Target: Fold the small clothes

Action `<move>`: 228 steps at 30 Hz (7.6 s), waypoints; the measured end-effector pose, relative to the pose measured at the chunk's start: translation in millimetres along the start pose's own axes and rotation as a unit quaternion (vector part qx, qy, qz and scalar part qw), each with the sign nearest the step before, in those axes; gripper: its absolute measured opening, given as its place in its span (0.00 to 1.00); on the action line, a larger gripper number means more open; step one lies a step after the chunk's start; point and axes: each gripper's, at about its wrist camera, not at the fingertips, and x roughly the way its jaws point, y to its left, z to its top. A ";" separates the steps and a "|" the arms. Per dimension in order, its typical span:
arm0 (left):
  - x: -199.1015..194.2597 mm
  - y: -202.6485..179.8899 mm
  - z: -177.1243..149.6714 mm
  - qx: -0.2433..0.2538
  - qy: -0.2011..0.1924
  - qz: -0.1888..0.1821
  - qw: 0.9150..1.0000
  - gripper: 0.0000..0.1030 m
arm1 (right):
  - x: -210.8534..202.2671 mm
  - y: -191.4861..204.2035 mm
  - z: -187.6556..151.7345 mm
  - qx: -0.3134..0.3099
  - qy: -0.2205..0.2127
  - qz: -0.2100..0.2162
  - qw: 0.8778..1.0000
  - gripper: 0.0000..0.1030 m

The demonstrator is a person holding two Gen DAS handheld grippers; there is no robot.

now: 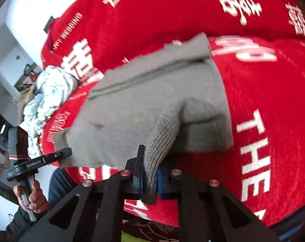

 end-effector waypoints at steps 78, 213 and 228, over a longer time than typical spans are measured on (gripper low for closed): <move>17.6 6.9 196.7 -0.121 0.010 -0.080 0.989 0.09 | 8.6 11.2 174.8 0.029 -0.075 0.009 0.997 0.10; 110.1 -29.9 65.7 0.126 -0.088 0.172 0.973 0.99 | 127.2 20.0 74.3 -0.102 -0.032 -0.203 0.973 0.97; 79.0 68.6 115.0 -0.127 -0.048 0.002 0.991 0.99 | 127.9 21.7 73.6 -0.102 -0.039 -0.206 0.973 0.98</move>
